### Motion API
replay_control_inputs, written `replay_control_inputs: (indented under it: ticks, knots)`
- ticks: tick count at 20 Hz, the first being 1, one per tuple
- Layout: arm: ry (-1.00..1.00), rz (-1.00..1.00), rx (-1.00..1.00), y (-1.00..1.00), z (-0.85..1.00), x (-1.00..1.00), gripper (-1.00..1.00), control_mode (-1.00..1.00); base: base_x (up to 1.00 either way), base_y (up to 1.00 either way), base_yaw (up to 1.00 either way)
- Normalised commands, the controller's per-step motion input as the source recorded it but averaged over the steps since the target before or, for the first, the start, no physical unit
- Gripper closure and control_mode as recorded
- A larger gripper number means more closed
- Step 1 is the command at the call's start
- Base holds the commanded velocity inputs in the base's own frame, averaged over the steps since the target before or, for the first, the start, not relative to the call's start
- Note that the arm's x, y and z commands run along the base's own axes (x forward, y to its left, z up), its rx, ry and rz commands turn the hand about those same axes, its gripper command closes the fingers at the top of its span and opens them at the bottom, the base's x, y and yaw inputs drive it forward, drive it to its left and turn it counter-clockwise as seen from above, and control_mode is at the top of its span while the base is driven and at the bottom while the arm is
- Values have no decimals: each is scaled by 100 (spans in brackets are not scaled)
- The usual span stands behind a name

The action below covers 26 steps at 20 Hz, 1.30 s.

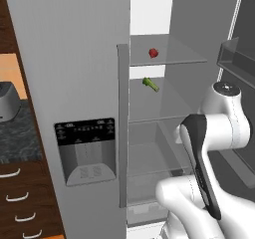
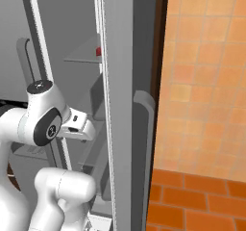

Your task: Take the strawberry from the fridge and place it on top of the pancake, located on the dining counter.

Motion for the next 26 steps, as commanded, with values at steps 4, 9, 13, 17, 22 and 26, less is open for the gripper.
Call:
replay_control_inputs:
  ticks: [4, 9, 13, 17, 22, 26]
  knots:
    - [0, 0, 0, 0, 0, 0, -100, 100, 6, 0, 0]
    - [0, 0, 0, 0, 0, 0, -100, 100, 1, 0, 0]
    - [0, 0, 0, 0, 0, 0, -100, 100, 0, 0, 0]
    - [-14, 0, 1, 3, 11, 9, -100, -100, 0, 0, 0]
    - [-45, 2, 0, 26, 90, 24, -100, -100, 0, 0, 0]
    - [-51, 0, 3, 16, 100, 32, -100, -100, 0, 0, 0]
